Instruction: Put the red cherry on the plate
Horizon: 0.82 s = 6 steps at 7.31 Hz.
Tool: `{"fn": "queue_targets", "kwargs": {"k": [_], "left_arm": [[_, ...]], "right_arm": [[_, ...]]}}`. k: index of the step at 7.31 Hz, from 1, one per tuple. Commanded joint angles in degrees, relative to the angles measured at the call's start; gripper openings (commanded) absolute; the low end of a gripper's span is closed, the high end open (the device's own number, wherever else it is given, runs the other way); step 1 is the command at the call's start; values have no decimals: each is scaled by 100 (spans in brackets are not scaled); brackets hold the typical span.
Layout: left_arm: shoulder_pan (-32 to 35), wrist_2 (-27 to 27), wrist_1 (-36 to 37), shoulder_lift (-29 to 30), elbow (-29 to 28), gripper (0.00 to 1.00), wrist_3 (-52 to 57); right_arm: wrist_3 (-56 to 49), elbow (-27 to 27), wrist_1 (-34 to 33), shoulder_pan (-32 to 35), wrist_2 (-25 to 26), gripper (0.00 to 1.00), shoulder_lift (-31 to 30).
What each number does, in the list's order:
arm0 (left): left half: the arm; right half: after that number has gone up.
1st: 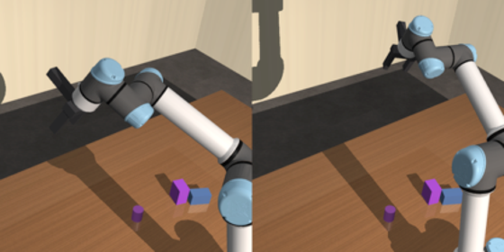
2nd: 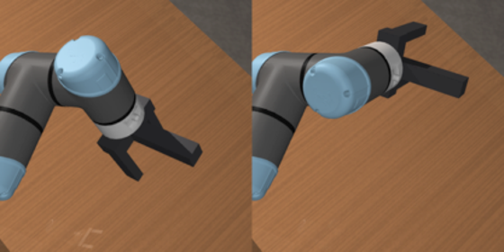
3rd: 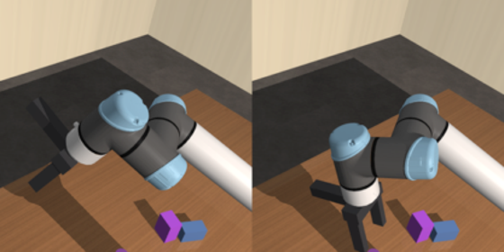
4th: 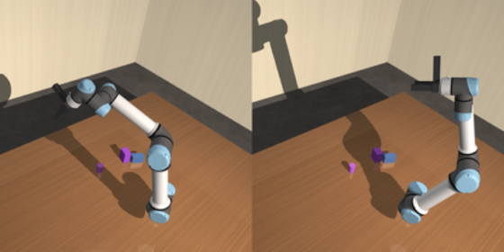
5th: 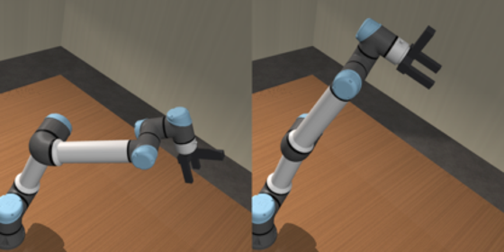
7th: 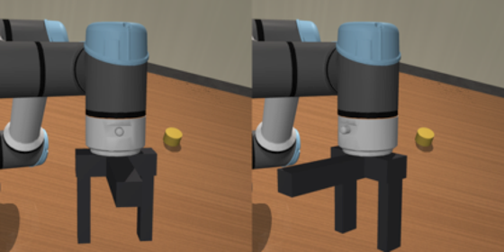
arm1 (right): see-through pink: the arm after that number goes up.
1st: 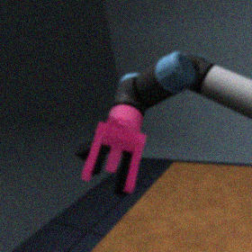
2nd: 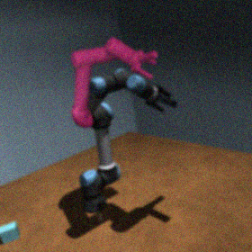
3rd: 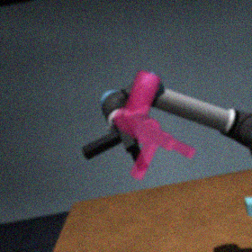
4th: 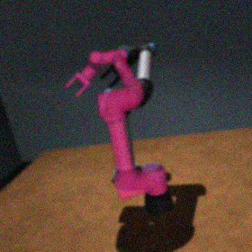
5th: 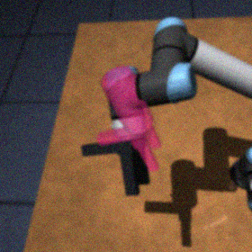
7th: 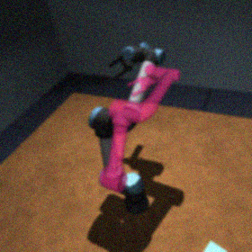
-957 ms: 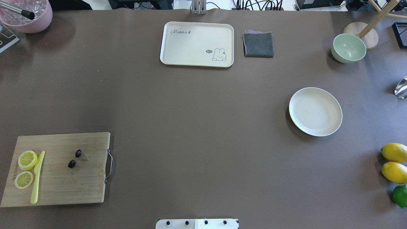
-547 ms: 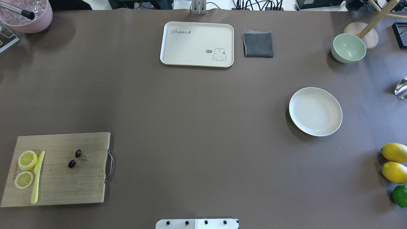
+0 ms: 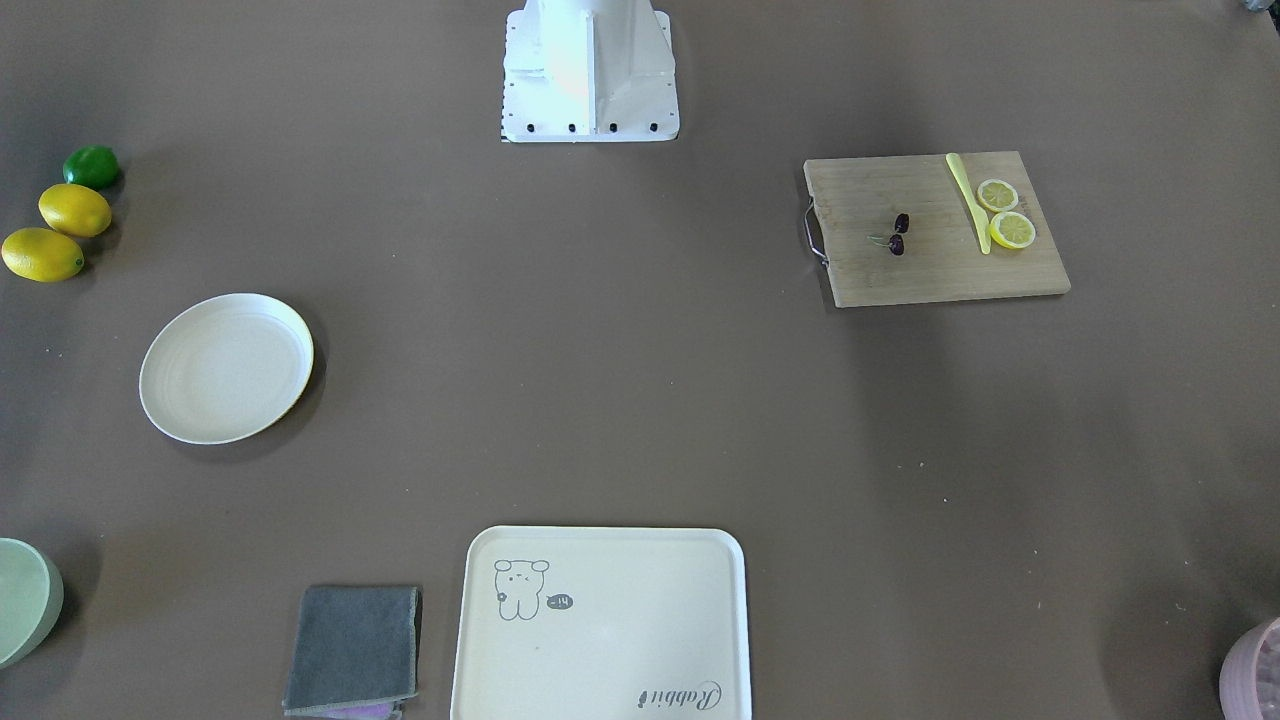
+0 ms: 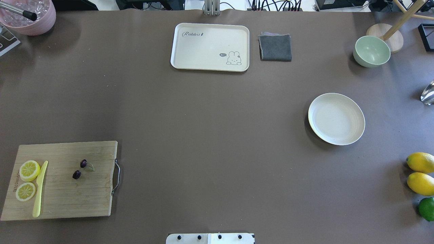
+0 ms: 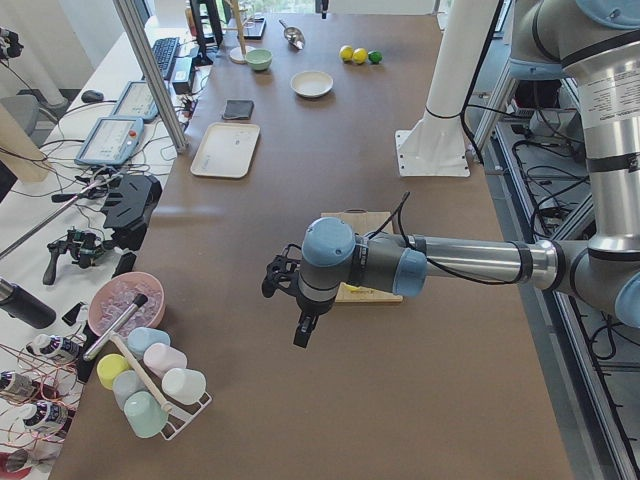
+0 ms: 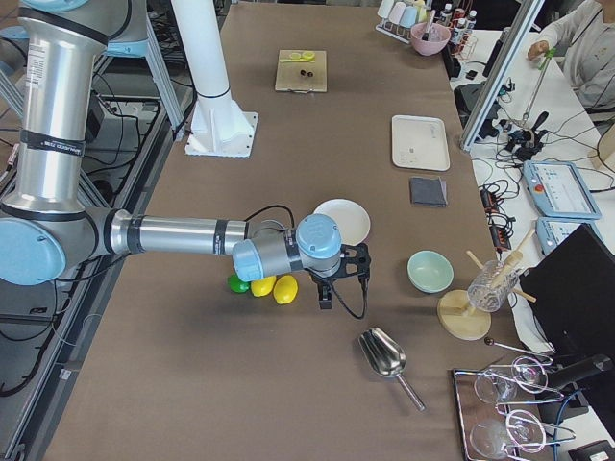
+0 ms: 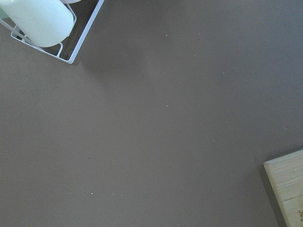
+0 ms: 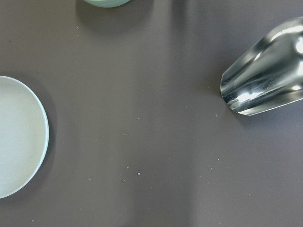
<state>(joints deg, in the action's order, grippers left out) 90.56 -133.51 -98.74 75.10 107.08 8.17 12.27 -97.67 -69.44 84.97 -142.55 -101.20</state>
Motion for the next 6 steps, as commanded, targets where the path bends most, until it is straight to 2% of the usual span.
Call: {"fn": "queue_targets", "kwargs": {"k": [1,2,4,6], "left_arm": [[-3,0,4,-31,32,98,-17],[-3,0,4,-31,24,98,-17],[-3,0,4,-40,-3,98,-17],[-3,0,-14,-40,-12,98,-8]], "right_arm": [[65,737,1234,-7,-9,100,-22],[126,767,1457,-7,-53,100,-66],[599,584,1451,-33,-151,100,-23],[993,434,1433,-444,173,100,30]]}}
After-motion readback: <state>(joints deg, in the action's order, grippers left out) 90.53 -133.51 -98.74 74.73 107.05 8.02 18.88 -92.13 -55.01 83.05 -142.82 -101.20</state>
